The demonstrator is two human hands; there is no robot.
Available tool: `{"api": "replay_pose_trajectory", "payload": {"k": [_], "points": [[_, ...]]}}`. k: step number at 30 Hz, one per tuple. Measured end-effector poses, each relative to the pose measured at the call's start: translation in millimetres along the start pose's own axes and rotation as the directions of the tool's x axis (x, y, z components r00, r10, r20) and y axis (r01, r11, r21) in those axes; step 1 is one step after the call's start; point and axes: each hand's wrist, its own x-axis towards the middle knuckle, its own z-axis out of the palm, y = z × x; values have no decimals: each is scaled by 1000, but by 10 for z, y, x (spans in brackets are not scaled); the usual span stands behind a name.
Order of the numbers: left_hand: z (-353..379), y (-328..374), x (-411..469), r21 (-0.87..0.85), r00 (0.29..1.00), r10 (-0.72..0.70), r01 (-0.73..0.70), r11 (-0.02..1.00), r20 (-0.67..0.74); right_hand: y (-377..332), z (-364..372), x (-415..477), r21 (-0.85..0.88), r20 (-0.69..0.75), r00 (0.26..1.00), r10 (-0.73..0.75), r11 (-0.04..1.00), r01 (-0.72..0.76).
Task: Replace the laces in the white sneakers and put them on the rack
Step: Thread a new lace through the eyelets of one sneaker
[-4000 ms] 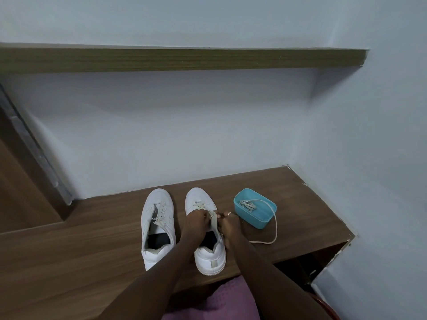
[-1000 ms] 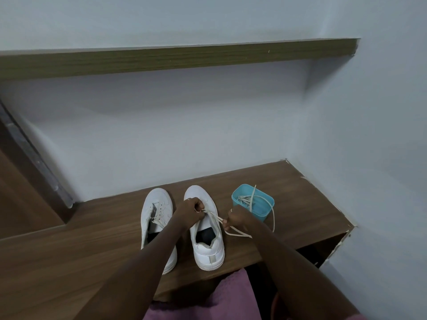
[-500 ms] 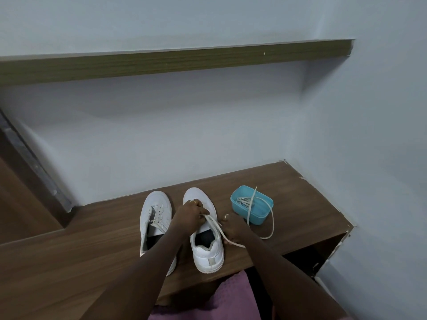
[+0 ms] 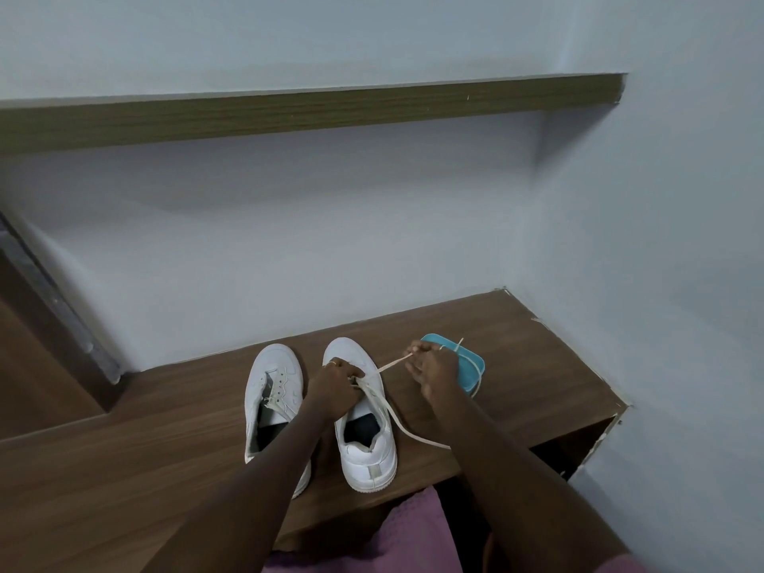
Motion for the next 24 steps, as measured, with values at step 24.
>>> {"api": "replay_pose_trajectory", "payload": {"k": [24], "points": [[1,361,300,-302,992,-120,128,945,45,-243,-21,-103,-785,113,983,-145,593,178]]}}
